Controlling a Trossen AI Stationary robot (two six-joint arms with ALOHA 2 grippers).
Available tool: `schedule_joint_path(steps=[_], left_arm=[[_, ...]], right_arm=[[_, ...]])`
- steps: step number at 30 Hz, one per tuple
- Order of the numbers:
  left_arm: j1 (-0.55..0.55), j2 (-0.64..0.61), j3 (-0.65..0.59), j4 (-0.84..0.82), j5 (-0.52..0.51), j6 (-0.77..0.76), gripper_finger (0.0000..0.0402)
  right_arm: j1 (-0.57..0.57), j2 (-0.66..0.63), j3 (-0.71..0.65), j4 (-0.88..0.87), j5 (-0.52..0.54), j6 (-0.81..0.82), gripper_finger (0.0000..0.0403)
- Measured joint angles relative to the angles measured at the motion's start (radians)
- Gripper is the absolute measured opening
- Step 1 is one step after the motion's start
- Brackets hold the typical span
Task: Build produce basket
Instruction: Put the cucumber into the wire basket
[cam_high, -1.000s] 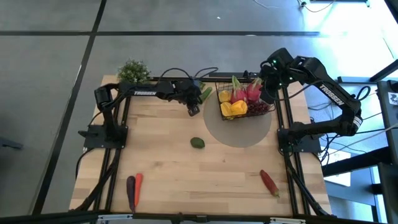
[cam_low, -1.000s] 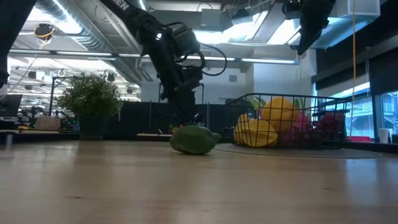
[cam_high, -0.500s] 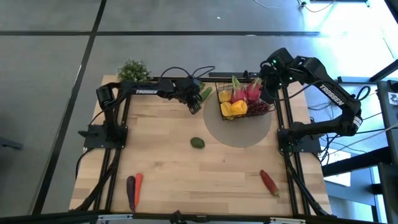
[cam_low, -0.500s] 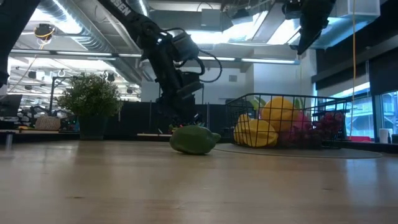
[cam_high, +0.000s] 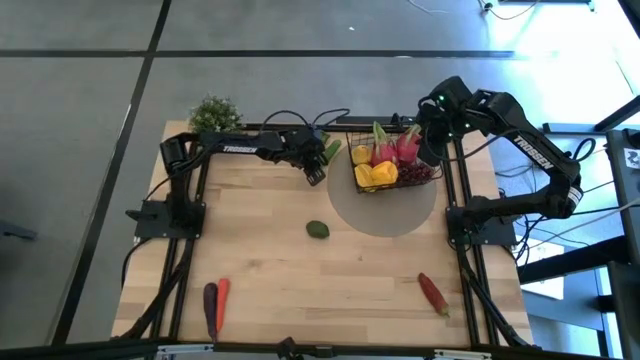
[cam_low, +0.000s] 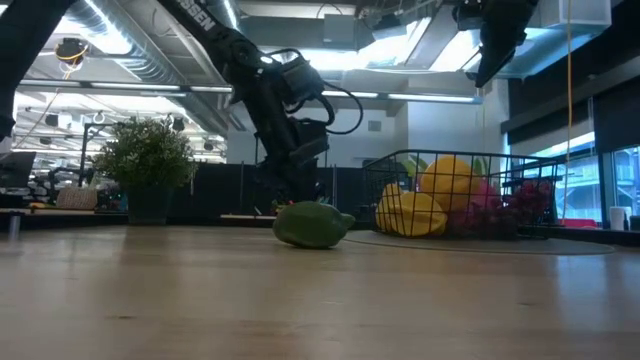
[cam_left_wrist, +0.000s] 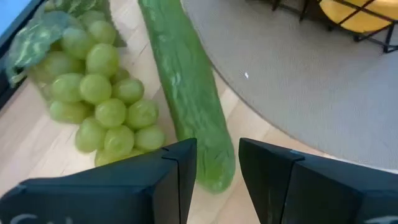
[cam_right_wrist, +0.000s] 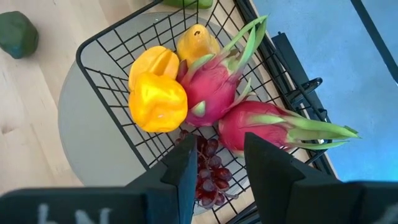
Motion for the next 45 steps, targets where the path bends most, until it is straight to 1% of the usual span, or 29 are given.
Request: schedule_joint_path(steps=[4, 9, 16, 19, 25, 31, 35, 41, 45], left_arm=[[-0.001, 0.039, 0.000, 0.022, 0.043, -0.005, 0.0109], [-0.018, 0.060, 0.002, 0.037, -0.008, -0.004, 0.0109], [-0.018, 0.061, 0.002, 0.052, -0.007, -0.005, 0.0109], [-0.018, 0.079, 0.002, 0.052, -0.012, -0.006, 0.0109], [-0.018, 0.109, 0.003, 0.068, -0.007, -0.071, 0.0109], [-0.022, 0.116, 0.003, 0.083, -0.007, -0.076, 0.0107], [-0.027, 0.116, 0.003, 0.079, -0.008, -0.076, 0.0085], [-0.041, 0.117, 0.029, 0.038, -0.001, -0.076, 0.0012], [-0.050, 0.120, 0.069, -0.038, 0.019, -0.055, 0.0004]], right_arm=[[0.000, 0.000, 0.000, 0.002, 0.000, 0.005, 0.0123], [0.000, 0.000, 0.000, 0.002, -0.001, 0.007, 0.0123], [0.000, 0.000, 0.000, 0.002, 0.000, 0.007, 0.0123], [0.000, 0.000, 0.000, 0.005, 0.000, 0.007, 0.0123], [0.000, 0.000, 0.000, 0.014, 0.000, 0.007, 0.0123], [0.000, 0.000, 0.000, 0.016, 0.000, 0.007, 0.0123], [0.000, 0.000, 0.000, 0.016, 0.000, 0.008, 0.0123], [0.000, 0.000, 0.000, 0.017, 0.000, 0.008, 0.0123], [0.000, 0.000, 0.000, 0.017, 0.000, 0.008, 0.0123]])
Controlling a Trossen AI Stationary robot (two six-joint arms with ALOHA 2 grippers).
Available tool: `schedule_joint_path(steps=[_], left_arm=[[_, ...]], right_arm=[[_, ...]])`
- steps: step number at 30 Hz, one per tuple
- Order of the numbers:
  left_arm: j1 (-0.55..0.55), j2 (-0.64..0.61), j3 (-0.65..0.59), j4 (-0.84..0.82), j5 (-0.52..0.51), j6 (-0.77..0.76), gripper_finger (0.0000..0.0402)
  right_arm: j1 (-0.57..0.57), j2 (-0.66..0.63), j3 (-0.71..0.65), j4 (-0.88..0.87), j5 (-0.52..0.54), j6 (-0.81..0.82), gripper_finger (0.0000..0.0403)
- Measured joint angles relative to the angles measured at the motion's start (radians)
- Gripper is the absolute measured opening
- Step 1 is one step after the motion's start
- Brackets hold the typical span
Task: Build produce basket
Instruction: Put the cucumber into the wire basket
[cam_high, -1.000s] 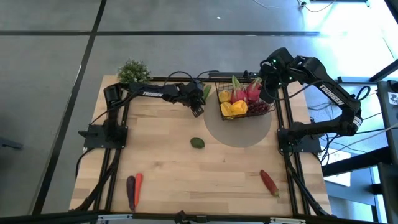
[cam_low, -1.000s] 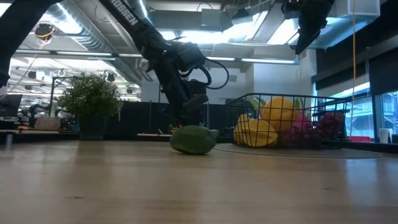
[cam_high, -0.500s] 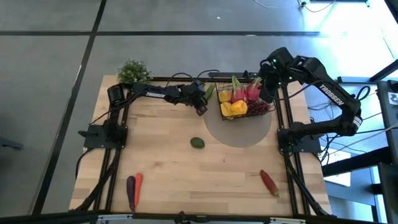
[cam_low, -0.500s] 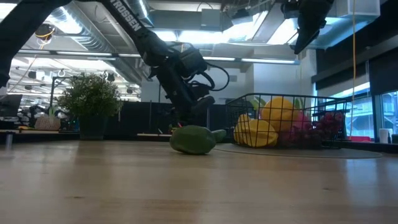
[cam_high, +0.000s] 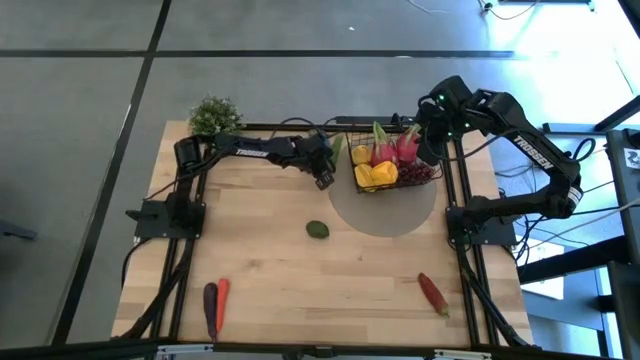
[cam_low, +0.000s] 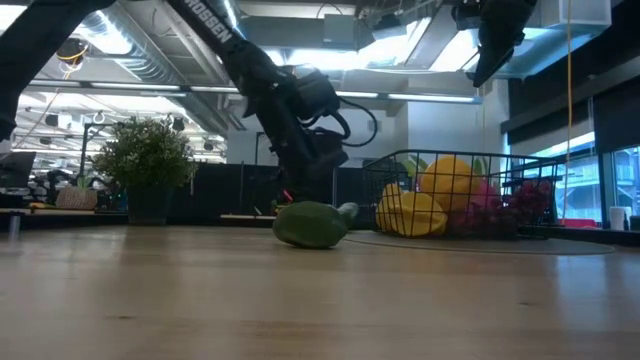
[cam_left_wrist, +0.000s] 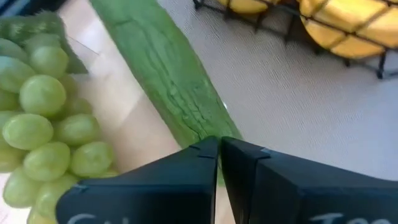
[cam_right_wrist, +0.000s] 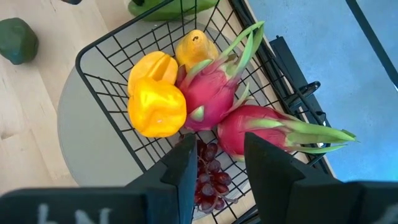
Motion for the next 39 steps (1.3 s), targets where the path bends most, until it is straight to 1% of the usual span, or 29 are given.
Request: schedule_joint_path(steps=[8, 16, 20, 26, 28, 32, 34, 39], left_arm=[[-0.026, 0.000, 0.091, -0.274, 0.024, 0.058, 0.0000], [-0.082, -0.001, 0.138, -0.502, 0.189, 0.109, 0.0000], [-0.130, 0.002, 0.165, -0.631, 0.226, 0.164, 0.0000], [-0.206, 0.003, 0.170, -0.728, 0.306, 0.247, 0.0000], [-0.232, 0.003, 0.171, -0.725, 0.298, 0.263, 0.0000], [-0.264, -0.001, 0.179, -0.724, 0.242, 0.246, 0.0000], [-0.271, -0.020, 0.189, -0.734, 0.228, 0.231, 0.0000], [-0.283, -0.064, 0.243, -0.795, 0.161, 0.186, 0.0000]], right_arm=[[0.000, 0.000, 0.000, 0.000, 0.000, 0.000, 0.0123], [0.000, 0.000, 0.000, 0.000, 0.000, 0.000, 0.0123], [0.000, 0.000, 0.000, 0.000, 0.000, -0.004, 0.0123], [0.000, 0.000, 0.000, 0.000, -0.001, -0.005, 0.0123], [0.000, 0.000, 0.000, -0.001, -0.001, -0.006, 0.0123], [0.000, 0.000, 0.000, 0.000, -0.001, -0.012, 0.0123], [0.000, 0.000, 0.000, -0.004, -0.011, -0.049, 0.0123], [0.000, 0.000, 0.000, -0.006, -0.112, -0.113, 0.0115]])
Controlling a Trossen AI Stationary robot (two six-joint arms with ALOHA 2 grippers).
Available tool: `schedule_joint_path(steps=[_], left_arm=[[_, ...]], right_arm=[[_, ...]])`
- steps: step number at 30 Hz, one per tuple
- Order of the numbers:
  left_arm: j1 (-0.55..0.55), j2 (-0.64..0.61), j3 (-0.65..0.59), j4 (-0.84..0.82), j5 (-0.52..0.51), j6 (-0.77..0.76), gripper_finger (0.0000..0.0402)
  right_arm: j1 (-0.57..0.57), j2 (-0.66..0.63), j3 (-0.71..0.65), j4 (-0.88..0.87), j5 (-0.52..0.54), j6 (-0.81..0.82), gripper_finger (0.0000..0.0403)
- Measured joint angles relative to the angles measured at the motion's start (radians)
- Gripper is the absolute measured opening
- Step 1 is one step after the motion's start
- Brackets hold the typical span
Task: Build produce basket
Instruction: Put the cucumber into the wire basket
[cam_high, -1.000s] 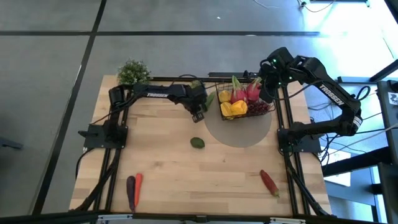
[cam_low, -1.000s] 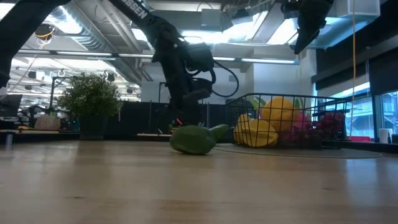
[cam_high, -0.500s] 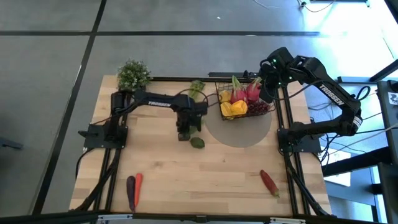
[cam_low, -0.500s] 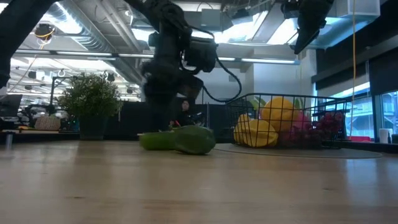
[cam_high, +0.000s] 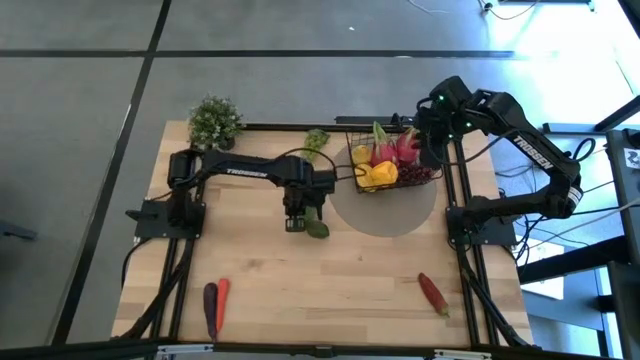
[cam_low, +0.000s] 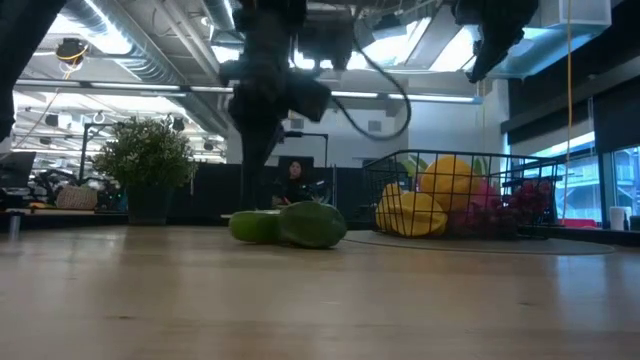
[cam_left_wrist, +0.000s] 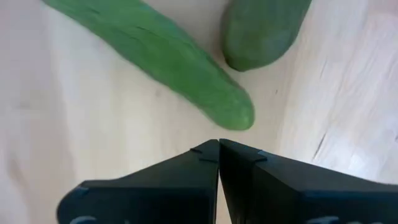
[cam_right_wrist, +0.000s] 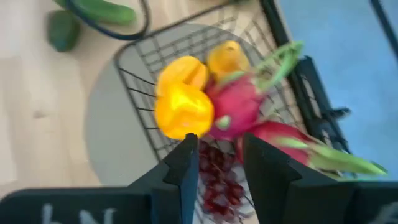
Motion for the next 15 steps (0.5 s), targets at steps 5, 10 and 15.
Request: schedule_joint_path(steps=[5, 10, 15], left_arm=[[-0.002, -0.075, 0.025, -0.028, -0.049, -0.067, 0.0000], [0.008, -0.198, 0.025, -0.065, -0.171, -0.186, 0.0000], [0.015, -0.324, 0.025, -0.104, -0.293, -0.291, 0.0000]], right_arm=[[0.020, 0.000, 0.000, 0.000, -0.118, -0.048, 0.0100], [0.082, 0.002, 0.000, 0.011, -0.189, -0.180, 0.0094], [0.168, 0.016, 0.000, 0.072, -0.201, -0.292, 0.0093]])
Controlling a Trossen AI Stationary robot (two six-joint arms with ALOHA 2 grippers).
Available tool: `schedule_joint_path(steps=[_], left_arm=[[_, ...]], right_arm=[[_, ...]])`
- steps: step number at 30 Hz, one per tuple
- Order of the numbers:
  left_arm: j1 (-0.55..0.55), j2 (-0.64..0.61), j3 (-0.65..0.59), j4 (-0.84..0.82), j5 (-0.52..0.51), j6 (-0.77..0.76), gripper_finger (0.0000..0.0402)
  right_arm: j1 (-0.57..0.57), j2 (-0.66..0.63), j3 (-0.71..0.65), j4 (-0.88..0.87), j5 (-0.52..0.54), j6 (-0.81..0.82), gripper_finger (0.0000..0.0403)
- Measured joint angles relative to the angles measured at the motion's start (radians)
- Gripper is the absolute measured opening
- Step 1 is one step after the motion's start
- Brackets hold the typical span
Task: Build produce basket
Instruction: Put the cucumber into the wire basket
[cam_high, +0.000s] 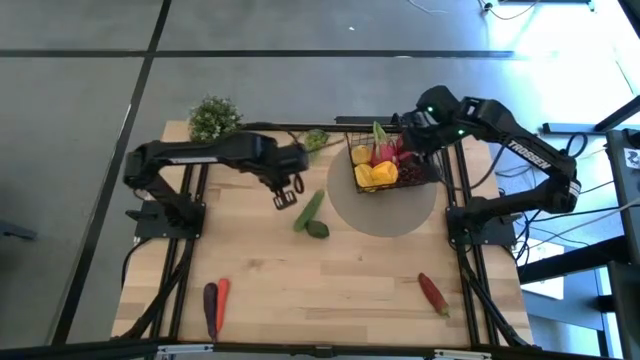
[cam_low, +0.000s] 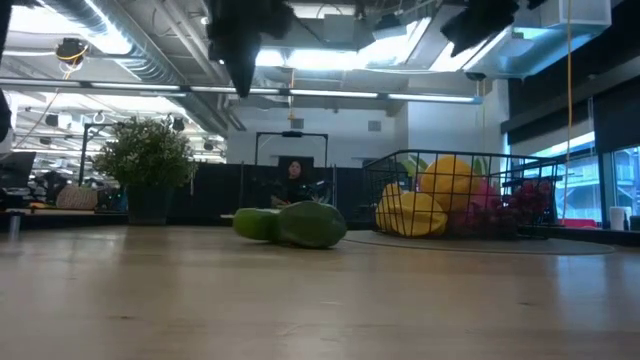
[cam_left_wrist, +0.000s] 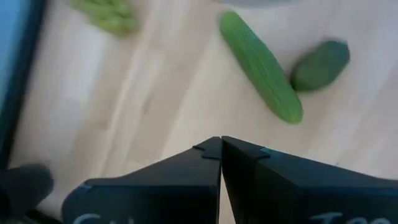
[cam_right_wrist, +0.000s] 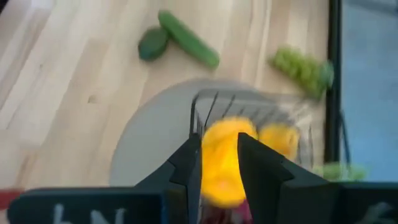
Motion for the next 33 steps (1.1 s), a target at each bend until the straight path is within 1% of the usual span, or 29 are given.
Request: schedule_joint_path(steps=[5, 10, 12, 17, 20, 23, 27, 30, 33], left_arm=[[0.000, -0.097, 0.000, -0.013, -0.082, -0.079, 0.0000], [-0.008, -0.144, 0.000, -0.045, -0.115, -0.104, 0.0000], [-0.008, -0.150, 0.000, -0.058, -0.117, -0.108, 0.0000], [-0.008, -0.151, 0.000, -0.092, -0.118, -0.109, 0.0000], [-0.008, -0.147, -0.001, -0.098, -0.124, -0.109, 0.0000], [-0.008, -0.149, -0.001, -0.098, -0.133, -0.110, 0.0000], [-0.008, -0.163, 0.000, -0.101, -0.134, -0.130, 0.0000], [-0.008, -0.177, -0.001, -0.117, -0.133, -0.134, 0.0000], [-0.008, -0.180, 0.001, -0.118, -0.134, -0.155, 0.0000]], right_arm=[[0.066, 0.034, 0.000, 0.179, 0.007, 0.061, 0.0093], [0.129, 0.077, 0.000, 0.253, 0.026, 0.063, 0.0094], [0.148, 0.101, 0.000, 0.275, 0.051, 0.064, 0.0099], [0.196, 0.170, 0.000, 0.335, 0.144, 0.062, 0.0136], [0.219, 0.218, 0.000, 0.378, 0.158, 0.054, 0.0165], [0.243, 0.270, 0.000, 0.397, 0.158, -0.040, 0.0190], [0.265, 0.359, 0.000, 0.399, 0.121, -0.212, 0.0201], [0.279, 0.442, 0.000, 0.426, 0.106, -0.274, 0.0201], [0.292, 0.525, 0.000, 0.483, 0.113, -0.283, 0.0202]])
